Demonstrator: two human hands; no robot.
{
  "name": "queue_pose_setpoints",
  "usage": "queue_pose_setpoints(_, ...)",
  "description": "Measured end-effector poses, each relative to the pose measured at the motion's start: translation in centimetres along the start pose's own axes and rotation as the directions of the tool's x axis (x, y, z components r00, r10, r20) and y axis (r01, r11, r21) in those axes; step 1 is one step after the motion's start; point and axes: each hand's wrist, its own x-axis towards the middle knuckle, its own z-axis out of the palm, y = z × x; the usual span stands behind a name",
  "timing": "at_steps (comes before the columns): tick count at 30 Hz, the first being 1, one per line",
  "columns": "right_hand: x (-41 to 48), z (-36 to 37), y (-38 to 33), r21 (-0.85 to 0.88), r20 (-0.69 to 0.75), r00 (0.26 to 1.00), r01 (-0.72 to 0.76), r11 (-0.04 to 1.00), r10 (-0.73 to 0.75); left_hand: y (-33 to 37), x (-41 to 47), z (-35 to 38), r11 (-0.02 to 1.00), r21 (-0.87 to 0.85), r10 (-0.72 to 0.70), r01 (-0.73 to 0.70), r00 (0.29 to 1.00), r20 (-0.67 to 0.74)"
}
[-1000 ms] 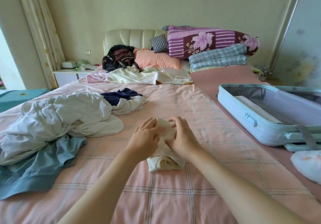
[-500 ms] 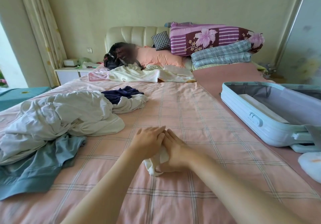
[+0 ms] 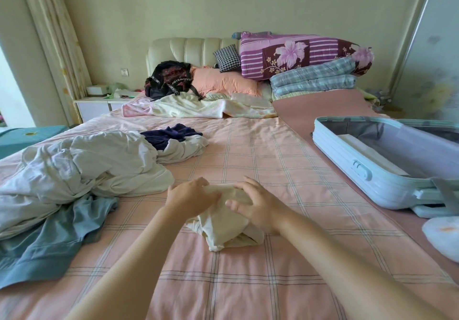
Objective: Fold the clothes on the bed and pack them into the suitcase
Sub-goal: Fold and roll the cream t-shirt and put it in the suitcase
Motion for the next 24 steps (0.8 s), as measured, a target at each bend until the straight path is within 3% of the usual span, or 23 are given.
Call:
queue_pose_setpoints(3,-0.6,0.3,-0.3,-0.013,-0.022,1.0,0.023,1.0,-0.023,1.1,0.1,-0.6,0.945,-0.327,0.007,0.026,0.995,0.099)
queue_pose_setpoints(5,-0.9,0.0,-0.4,0.1,-0.026,0.999,0.021,0.995,-0.018,2.5,0.1,-1.5,0.799,-0.598,0.041,0.063,0.986,0.159)
queue_pose_setpoints(7,-1.1,-1.2,-0.2,0.326,-0.053,0.998,-0.007,0.945,0.026,4.2,0.2,-2.4,0.447,-0.874,0.183,0.191,0.937,0.299)
queue_pose_setpoints(9,-1.5,-3.4,0.2,0.518,-0.026,0.991,-0.1,0.849,0.132,5.8,0.1,-2.8,0.075,-0.942,0.376,0.328,0.866,0.331)
queue_pose_setpoints(10,-1.7,-4.5,0.8,0.575,-0.011,0.978,-0.164,0.801,0.208,6.6,0.0,-2.7,-0.055,-0.935,0.435,0.35,0.852,0.293)
queue_pose_setpoints(12,-1.6,-6.2,3.1,0.608,0.001,0.934,-0.285,0.741,0.358,8.0,-0.3,-1.8,-0.15,-0.938,0.416,0.312,0.881,0.227)
queue_pose_setpoints(13,-1.6,-6.8,4.0,0.606,-0.009,0.906,-0.331,0.723,0.422,8.5,-0.3,-1.1,-0.122,-0.958,0.349,0.26,0.914,0.204)
queue_pose_setpoints(14,-1.5,-7.0,5.1,0.598,-0.019,0.878,-0.373,0.709,0.478,8.9,-0.2,-0.3,-0.022,-0.982,0.256,0.188,0.95,0.177)
queue_pose_setpoints(16,-1.4,-7.1,6.2,0.579,-0.036,0.827,-0.44,0.686,0.561,9.5,0.0,1.4,0.383,-0.924,0.135,-0.008,0.99,0.047)
queue_pose_setpoints(18,-1.4,-7.2,7.0,0.502,-0.098,0.761,-0.519,0.692,0.641,10.1,-0.4,3.2,0.689,-0.692,0.273,-0.215,0.962,-0.027)
queue_pose_setpoints(19,-1.3,-7.2,7.6,0.445,-0.151,0.731,-0.551,0.706,0.665,10.6,-1.0,4.3,0.796,-0.529,0.375,-0.295,0.926,0.047)
queue_pose_setpoints(20,-1.4,-7.3,7.9,0.355,-0.198,0.715,-0.585,0.729,0.67,11.1,-1.5,5.5,0.852,-0.328,0.471,-0.408,0.87,0.142)
queue_pose_setpoints(22,-1.7,-7.1,8.3,0.112,-0.247,0.708,-0.658,0.745,0.662,12.1,-2.5,7.5,0.813,0.008,0.546,-0.583,0.766,0.34)
queue_pose_setpoints(23,-1.8,-7.0,8.3,0.021,-0.261,0.713,-0.67,0.742,0.651,12.7,-2.9,7.5,0.794,0.044,0.552,-0.606,0.75,0.366)
queue_pose_setpoints(24,-1.9,-6.8,8.2,-0.006,-0.266,0.716,-0.671,0.741,0.646,13.2,-2.9,7.1,0.825,-0.016,0.54,-0.565,0.781,0.313)
